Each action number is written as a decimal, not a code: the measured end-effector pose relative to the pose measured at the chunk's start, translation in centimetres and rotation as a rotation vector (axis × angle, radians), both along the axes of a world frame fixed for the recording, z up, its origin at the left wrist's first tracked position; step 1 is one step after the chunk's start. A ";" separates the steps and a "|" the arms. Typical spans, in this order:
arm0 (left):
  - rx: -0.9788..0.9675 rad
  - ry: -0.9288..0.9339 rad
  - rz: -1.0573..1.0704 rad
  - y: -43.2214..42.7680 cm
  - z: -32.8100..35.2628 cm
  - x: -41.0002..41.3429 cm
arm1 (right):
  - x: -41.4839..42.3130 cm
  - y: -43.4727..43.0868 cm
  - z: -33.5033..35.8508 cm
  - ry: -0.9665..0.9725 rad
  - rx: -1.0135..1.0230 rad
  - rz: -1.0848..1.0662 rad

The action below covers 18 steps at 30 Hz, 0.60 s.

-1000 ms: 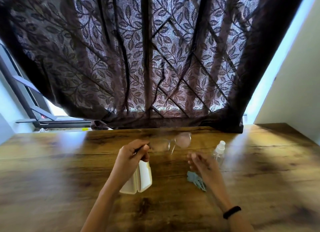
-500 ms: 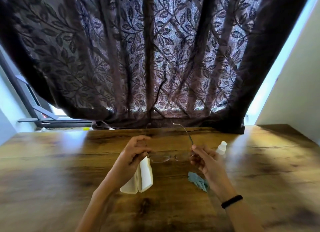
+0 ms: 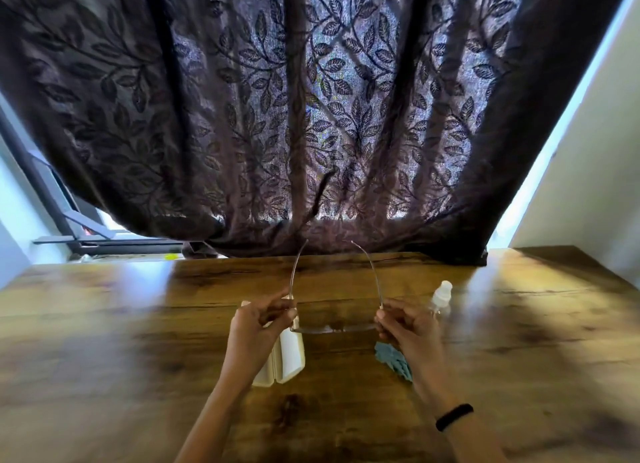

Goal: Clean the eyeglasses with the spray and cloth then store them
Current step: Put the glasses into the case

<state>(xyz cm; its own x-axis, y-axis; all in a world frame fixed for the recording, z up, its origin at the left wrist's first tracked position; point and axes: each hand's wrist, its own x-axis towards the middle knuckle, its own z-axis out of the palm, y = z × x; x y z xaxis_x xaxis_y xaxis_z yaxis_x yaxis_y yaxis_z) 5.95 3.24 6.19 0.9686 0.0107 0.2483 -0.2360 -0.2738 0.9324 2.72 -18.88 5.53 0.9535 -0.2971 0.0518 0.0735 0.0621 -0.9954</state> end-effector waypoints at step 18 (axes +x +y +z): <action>0.191 -0.136 0.042 0.1 -0.3 -0.4 | 0.5 0.5 -0.6 0.018 -0.573 0.047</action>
